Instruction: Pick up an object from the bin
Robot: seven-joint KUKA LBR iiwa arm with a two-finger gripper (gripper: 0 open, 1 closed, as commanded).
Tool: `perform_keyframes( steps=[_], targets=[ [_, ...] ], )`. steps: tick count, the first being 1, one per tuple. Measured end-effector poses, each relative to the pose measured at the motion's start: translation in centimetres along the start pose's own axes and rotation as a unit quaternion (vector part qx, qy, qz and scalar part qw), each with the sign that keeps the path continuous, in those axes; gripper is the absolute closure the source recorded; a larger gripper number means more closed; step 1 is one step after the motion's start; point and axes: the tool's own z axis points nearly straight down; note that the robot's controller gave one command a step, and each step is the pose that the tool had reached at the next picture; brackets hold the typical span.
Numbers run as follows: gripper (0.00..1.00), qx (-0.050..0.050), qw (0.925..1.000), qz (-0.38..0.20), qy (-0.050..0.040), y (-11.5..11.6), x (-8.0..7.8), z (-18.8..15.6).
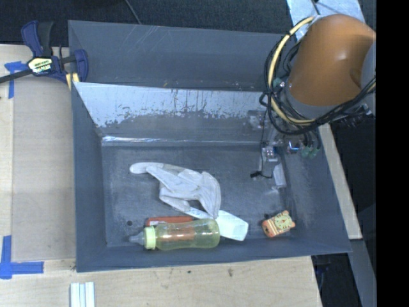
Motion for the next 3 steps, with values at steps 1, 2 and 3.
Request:
perform_keyframes(
  steps=[1, 2, 3],
  targets=[
    [0.0, 0.0, 1.0, 0.0, -0.004, 0.0, -0.1, -0.5],
    [0.0, 0.001, 0.9999, 0.011, -0.0091, 2.2, -0.8, 3.1],
    [0.0, -0.001, 0.9987, 0.05, -0.0045, 4.9, -1.3, 7.7]
  ],
)
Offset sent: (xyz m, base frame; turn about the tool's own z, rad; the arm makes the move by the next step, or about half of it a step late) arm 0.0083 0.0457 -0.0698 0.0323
